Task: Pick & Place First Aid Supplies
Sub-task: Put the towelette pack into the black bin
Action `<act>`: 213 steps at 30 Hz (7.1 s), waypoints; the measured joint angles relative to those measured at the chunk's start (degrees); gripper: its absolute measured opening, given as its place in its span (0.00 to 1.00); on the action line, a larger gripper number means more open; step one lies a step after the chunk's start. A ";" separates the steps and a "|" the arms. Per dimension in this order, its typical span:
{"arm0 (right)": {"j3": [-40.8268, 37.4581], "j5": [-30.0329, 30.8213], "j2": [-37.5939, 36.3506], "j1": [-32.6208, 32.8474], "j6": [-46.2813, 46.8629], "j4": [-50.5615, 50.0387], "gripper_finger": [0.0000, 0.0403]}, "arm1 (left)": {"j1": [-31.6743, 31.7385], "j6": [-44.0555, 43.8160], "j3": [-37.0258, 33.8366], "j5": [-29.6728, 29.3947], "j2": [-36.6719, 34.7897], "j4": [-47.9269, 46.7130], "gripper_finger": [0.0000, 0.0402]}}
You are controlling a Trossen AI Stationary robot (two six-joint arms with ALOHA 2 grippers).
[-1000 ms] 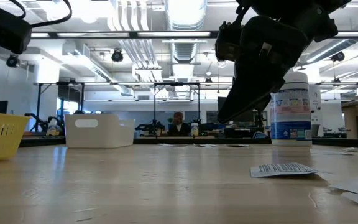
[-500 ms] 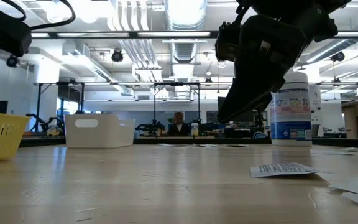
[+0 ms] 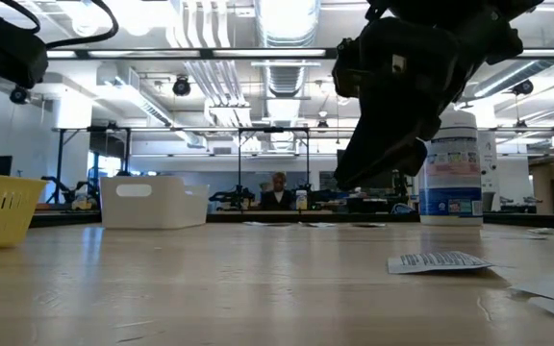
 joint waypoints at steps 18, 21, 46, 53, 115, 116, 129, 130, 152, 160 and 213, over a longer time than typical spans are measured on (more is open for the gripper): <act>0.07 -0.02 -0.02 6.54 3.02 3.53 0.14 | 0.61 17.66 7.73 -13.27 -0.07 6.12 0.27; 0.07 -0.02 -0.02 7.78 4.32 3.57 0.13 | 1.10 23.67 7.74 -15.31 -0.04 12.05 0.27; 0.09 9.30 -0.02 17.09 21.73 4.24 0.13 | 5.96 55.92 7.58 -30.51 15.41 40.66 0.27; 1.59 16.71 0.00 19.79 22.25 4.15 0.13 | 8.58 56.70 7.56 -30.47 18.60 46.37 0.27; 17.55 14.64 9.09 19.48 0.45 -21.34 0.31 | 14.02 54.59 2.64 -15.93 18.51 56.95 0.27; 17.02 14.50 9.74 19.48 -0.64 -19.98 0.30 | 14.02 54.59 2.21 -15.93 18.51 57.20 0.27; 12.03 7.36 11.59 18.53 -0.53 -17.79 0.22 | 14.20 55.81 -2.80 -14.62 22.81 74.21 0.27; 11.45 7.40 11.61 18.20 0.33 -17.70 0.21 | 14.31 55.80 -2.54 -14.64 23.73 74.52 0.27; 8.31 7.59 11.61 6.17 3.07 -9.00 0.17 | 21.40 59.31 3.85 -15.03 39.20 76.01 0.27; 8.28 7.43 11.65 5.52 3.31 -5.92 0.17 | 22.47 59.57 4.09 -13.79 43.79 83.28 0.27; 3.39 -3.19 7.67 -0.11 25.63 -7.26 0.20 | 23.41 54.39 4.81 -6.97 52.87 91.03 0.27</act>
